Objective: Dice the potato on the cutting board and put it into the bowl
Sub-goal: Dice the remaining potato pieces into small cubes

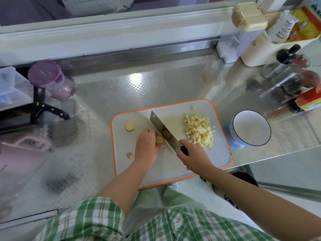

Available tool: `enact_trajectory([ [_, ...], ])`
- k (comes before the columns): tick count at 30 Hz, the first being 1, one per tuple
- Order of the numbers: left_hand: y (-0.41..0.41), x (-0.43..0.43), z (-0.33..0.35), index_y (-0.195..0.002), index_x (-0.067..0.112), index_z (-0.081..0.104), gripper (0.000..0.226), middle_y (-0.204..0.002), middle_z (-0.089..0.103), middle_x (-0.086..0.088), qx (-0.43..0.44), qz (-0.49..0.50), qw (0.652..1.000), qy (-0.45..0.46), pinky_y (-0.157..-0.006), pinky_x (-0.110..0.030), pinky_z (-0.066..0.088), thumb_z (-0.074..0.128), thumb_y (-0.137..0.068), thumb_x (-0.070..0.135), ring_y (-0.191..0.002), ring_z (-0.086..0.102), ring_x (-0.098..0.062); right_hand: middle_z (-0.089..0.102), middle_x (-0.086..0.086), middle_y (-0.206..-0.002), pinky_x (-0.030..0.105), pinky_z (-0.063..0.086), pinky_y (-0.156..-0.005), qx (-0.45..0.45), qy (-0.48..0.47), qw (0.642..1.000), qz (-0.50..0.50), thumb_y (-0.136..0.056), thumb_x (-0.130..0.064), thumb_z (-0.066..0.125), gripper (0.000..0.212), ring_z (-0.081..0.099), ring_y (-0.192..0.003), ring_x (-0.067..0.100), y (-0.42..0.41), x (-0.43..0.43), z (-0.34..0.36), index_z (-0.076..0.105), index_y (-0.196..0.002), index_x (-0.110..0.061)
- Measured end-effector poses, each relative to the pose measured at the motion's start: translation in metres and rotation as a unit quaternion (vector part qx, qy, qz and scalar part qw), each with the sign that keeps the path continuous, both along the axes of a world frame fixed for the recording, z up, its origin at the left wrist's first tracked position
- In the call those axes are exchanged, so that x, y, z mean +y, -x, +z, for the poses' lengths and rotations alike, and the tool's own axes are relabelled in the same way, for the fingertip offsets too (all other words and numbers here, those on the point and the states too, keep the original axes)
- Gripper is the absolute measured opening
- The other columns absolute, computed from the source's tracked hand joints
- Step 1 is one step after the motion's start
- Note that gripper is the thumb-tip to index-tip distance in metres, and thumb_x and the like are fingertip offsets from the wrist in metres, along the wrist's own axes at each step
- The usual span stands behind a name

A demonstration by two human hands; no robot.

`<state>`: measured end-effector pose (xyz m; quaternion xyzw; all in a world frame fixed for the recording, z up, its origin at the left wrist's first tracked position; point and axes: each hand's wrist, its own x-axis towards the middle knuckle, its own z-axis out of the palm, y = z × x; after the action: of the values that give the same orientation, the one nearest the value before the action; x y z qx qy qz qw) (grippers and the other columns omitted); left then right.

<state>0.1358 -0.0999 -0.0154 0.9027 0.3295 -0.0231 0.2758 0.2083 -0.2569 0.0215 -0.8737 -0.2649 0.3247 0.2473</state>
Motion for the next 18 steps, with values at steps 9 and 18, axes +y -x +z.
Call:
enact_trajectory([
  [9,-0.004,-0.012,-0.001,-0.101,0.012,0.060,0.038,-0.097,0.057,-0.007,-0.002,0.010,1.000,0.008,-0.074,-0.028,0.040,0.078,-0.075,0.032,-0.088,0.057,-0.025,0.046,0.000,-0.066,0.028,0.028,-0.049,-0.119,0.091,0.987,0.059,-0.092,-0.031,0.049,0.025,0.046,-0.060,0.022,-0.007,0.008,0.001,0.038,-0.075,-0.016],
  [18,-0.004,-0.006,-0.003,-0.089,0.017,0.067,0.007,-0.088,0.070,-0.001,-0.003,0.176,0.976,0.130,-0.071,-0.026,0.039,0.069,-0.083,0.022,-0.088,0.064,-0.021,0.047,0.004,-0.060,0.032,0.031,-0.049,-0.141,0.058,0.986,0.072,-0.097,-0.022,0.043,0.015,0.051,-0.059,0.030,-0.006,0.012,-0.001,0.040,-0.084,-0.015],
])
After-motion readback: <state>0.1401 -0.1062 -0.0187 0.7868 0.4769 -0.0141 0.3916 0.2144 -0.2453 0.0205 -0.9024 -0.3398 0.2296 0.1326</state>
